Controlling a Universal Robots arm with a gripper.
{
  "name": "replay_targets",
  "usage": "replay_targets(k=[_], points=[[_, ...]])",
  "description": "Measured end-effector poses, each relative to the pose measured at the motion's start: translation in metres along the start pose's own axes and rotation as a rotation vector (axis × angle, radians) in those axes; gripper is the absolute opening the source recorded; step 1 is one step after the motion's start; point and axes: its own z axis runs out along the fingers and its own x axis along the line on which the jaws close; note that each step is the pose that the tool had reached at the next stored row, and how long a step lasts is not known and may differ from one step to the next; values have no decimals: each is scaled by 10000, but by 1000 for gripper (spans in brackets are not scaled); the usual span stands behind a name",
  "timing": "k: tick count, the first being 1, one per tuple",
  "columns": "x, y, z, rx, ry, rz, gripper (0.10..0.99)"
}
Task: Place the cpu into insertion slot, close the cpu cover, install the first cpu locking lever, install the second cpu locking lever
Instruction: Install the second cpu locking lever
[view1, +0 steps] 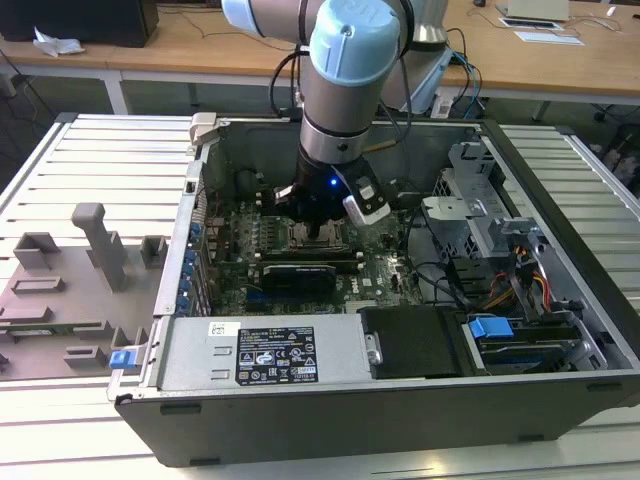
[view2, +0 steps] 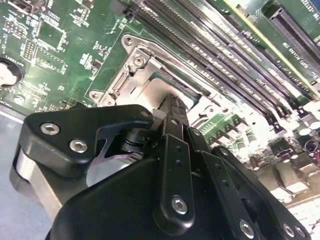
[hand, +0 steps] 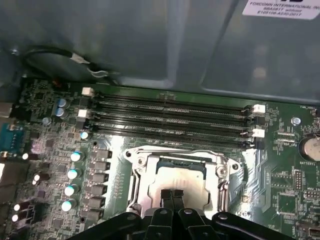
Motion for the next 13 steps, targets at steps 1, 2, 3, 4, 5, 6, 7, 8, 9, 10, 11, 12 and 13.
replay_targets(k=[1,2,3,4,5,6,7,8,9,10,11,12,13], points=[[-4,22,-10,125,15,7,106],[-7,39,-22,203,22,12,106],[-9,64,-62,336,37,20,106],[-7,78,-108,410,47,24,106],[-6,90,-155,437,48,25,106],[-4,104,-226,451,51,24,106],[-1,122,-320,453,50,25,106],[1,131,-366,453,49,26,106],[3,139,-410,454,50,26,106],[5,149,-465,457,51,26,106],[5,152,-482,456,50,26,106],[5,153,-483,453,48,26,106],[5,153,-484,454,49,26,106]])
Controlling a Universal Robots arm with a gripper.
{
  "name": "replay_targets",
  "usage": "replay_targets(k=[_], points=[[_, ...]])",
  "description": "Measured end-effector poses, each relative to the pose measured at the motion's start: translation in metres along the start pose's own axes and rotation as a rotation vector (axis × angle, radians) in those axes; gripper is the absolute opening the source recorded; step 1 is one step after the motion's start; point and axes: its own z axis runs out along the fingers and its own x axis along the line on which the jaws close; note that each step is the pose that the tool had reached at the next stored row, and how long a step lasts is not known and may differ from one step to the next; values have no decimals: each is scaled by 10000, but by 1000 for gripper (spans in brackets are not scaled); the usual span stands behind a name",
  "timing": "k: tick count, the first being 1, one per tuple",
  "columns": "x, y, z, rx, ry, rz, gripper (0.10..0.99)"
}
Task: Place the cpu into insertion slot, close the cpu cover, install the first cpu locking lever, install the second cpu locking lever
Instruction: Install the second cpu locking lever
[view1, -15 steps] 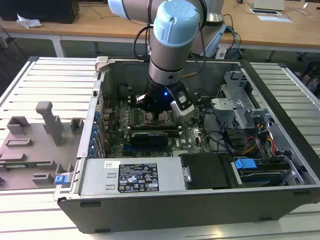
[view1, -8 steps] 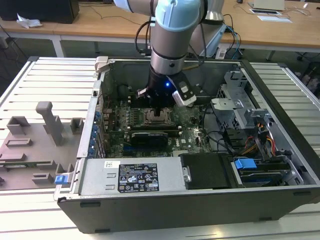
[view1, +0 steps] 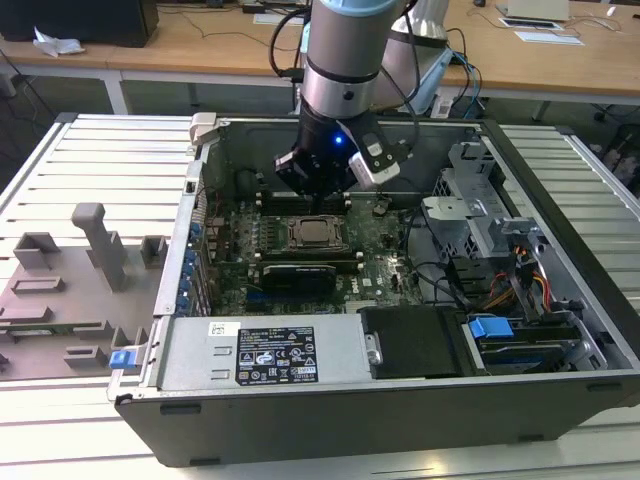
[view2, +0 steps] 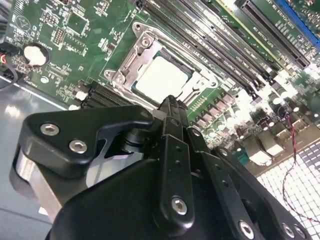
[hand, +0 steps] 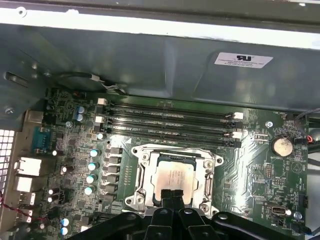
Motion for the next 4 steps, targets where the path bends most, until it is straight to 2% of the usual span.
replay_targets(k=[4], points=[[0,1,-1,2,2,0,106]])
